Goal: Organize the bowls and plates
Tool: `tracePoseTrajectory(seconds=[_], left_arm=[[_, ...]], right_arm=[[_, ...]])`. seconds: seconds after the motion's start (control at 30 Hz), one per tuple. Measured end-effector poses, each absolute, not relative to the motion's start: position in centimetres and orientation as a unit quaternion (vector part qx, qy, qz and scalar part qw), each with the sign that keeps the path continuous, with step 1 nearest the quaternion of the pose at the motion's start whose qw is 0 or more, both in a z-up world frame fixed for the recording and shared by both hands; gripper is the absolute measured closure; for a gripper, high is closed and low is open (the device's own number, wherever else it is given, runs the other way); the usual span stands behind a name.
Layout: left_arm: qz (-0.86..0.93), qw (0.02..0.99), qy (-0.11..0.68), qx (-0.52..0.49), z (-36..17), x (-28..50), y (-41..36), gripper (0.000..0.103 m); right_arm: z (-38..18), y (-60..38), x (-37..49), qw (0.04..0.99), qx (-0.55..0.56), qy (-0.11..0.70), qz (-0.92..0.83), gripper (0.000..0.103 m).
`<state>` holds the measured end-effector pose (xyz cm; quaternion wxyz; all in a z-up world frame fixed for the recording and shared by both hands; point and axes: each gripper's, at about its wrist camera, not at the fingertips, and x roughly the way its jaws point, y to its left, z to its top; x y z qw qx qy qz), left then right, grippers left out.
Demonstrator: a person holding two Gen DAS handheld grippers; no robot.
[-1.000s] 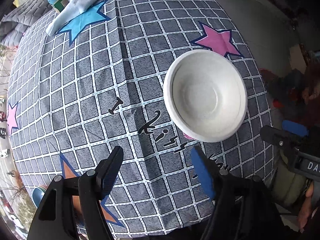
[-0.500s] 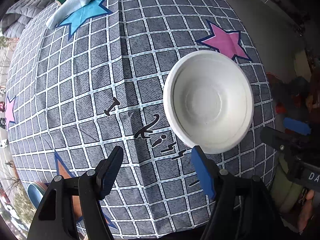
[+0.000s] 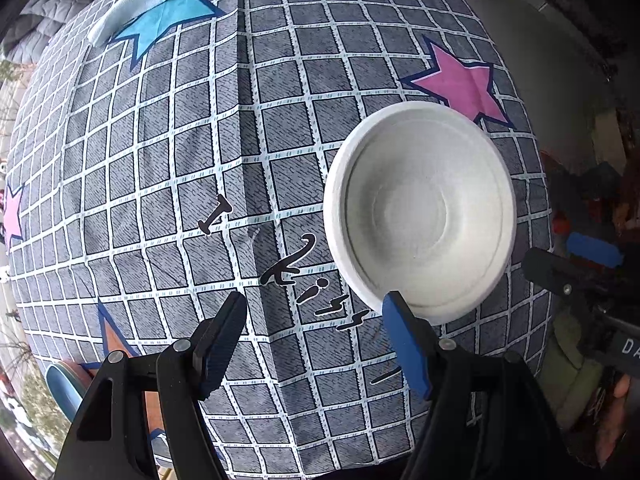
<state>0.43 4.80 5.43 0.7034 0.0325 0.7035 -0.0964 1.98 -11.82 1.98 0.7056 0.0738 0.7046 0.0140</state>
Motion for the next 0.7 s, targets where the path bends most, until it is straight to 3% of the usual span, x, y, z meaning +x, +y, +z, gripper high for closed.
tracePoseTrajectory(seconds=[0.7], left_arm=[[-0.087,0.694,0.714,0.018,4.5,2.2,4.6,0.029]], right_arm=[[1.6,-8.4,4.7,0.712,0.02,0.7,0.057,0.022]])
